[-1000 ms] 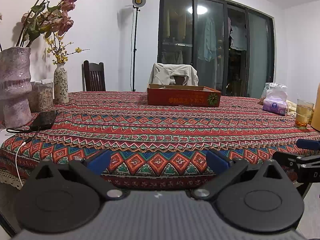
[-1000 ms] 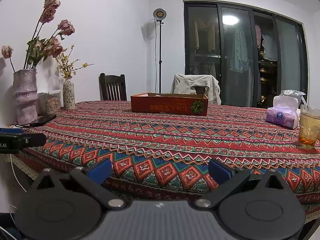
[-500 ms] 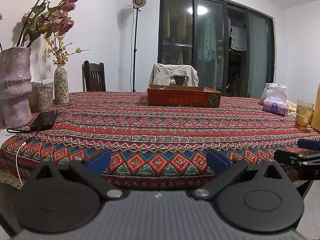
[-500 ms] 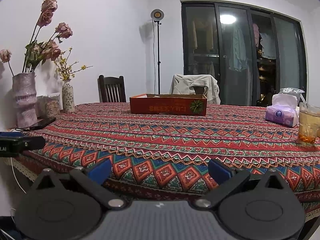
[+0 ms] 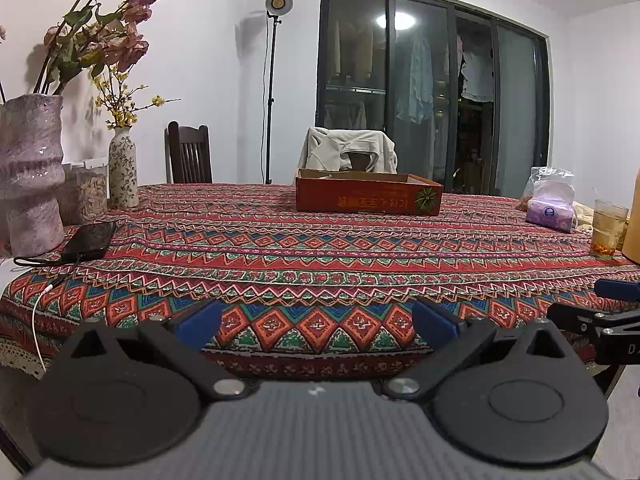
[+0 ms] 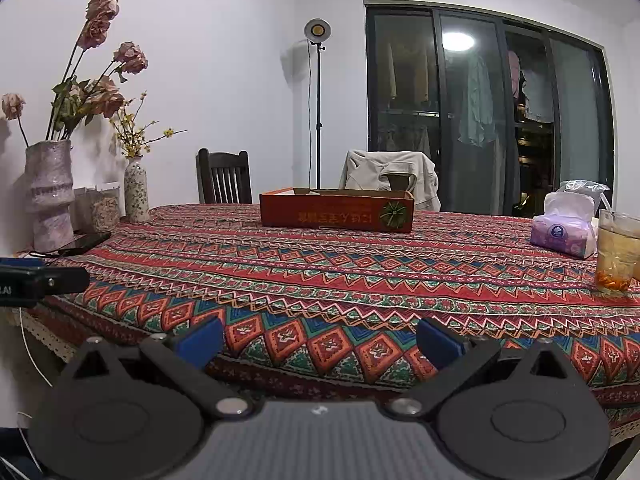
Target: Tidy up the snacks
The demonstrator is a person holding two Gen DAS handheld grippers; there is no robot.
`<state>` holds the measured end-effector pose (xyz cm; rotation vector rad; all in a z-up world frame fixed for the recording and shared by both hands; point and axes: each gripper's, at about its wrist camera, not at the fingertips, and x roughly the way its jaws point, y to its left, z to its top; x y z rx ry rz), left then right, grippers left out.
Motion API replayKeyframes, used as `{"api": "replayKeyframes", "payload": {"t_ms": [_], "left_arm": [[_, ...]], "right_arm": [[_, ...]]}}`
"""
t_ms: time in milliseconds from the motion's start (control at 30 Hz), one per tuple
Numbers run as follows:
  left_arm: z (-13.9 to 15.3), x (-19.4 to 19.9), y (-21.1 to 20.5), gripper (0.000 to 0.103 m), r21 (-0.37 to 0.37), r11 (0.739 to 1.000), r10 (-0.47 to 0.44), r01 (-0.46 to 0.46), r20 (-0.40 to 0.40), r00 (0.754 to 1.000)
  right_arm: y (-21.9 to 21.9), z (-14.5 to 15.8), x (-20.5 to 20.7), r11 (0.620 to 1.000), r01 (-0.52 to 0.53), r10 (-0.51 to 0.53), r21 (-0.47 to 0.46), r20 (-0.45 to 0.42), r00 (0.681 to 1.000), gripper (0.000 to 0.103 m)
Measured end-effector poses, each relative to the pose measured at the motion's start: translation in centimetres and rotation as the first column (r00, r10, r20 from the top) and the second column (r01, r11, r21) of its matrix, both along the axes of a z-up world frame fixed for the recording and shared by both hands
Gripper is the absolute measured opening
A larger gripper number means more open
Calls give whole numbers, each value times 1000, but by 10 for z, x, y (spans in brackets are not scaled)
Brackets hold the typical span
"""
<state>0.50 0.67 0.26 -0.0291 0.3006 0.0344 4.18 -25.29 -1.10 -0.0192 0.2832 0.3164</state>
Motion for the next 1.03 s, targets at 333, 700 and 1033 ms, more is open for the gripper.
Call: {"api": "replayKeyframes", "payload": {"t_ms": [333, 700, 1033], "left_arm": [[2, 0, 2, 103, 1, 1000, 0, 0, 6, 1000], [5, -1, 3, 103, 0, 1000, -9, 9, 14, 1000], [3, -2, 1, 103, 4, 1000, -29, 29, 10, 1000]], "right_arm": [[-1, 2, 0, 1000, 7, -7, 11, 7, 1000, 103], [-1, 3, 0, 1000, 6, -6, 13, 7, 1000, 103], [-1, 3, 0, 1000, 5, -5, 11, 9, 1000, 103]]}}
